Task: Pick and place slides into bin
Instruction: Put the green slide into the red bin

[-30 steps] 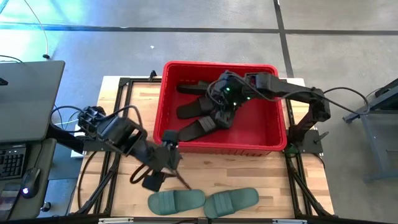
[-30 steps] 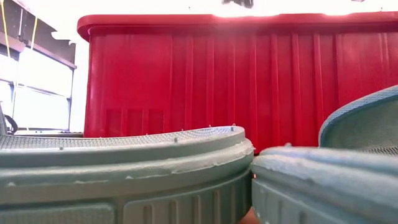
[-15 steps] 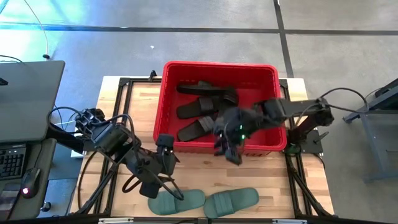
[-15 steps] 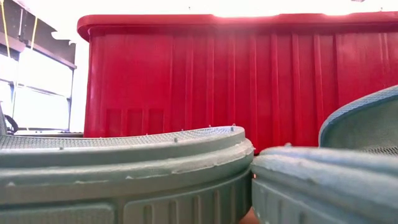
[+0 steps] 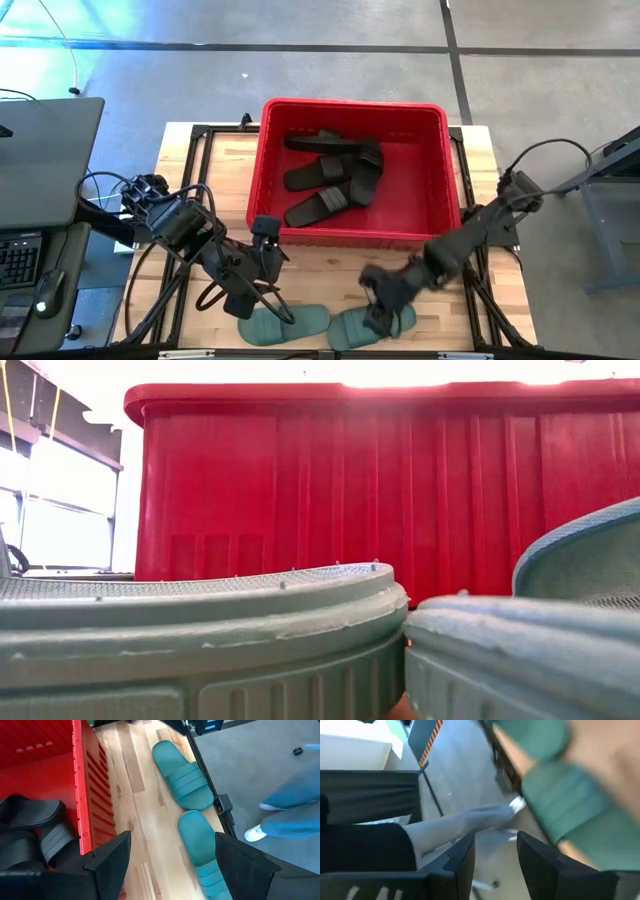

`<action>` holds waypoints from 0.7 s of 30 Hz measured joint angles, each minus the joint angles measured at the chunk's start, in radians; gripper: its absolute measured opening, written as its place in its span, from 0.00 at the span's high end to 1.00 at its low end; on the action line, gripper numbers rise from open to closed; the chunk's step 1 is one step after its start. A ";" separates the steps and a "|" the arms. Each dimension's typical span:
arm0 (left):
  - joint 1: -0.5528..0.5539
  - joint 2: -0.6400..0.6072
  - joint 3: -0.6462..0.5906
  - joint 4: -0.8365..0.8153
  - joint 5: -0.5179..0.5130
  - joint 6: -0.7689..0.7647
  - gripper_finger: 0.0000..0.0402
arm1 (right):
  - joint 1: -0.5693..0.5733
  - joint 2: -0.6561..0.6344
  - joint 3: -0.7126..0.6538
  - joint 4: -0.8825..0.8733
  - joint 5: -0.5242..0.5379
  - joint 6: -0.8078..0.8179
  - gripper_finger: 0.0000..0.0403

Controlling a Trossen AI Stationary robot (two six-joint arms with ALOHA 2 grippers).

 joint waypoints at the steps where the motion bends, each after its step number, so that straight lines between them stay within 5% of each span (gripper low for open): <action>1: 0.000 0.000 0.000 0.000 0.000 -0.001 0.33 | 0.025 0.000 -0.039 0.049 0.001 0.044 0.67; 9: 0.000 0.000 0.000 0.002 0.000 -0.008 0.33 | 0.163 0.000 -0.324 0.285 0.130 0.363 0.67; 21: 0.000 0.007 0.001 0.003 0.010 -0.059 0.33 | 0.196 0.000 -0.629 0.605 0.202 0.418 0.67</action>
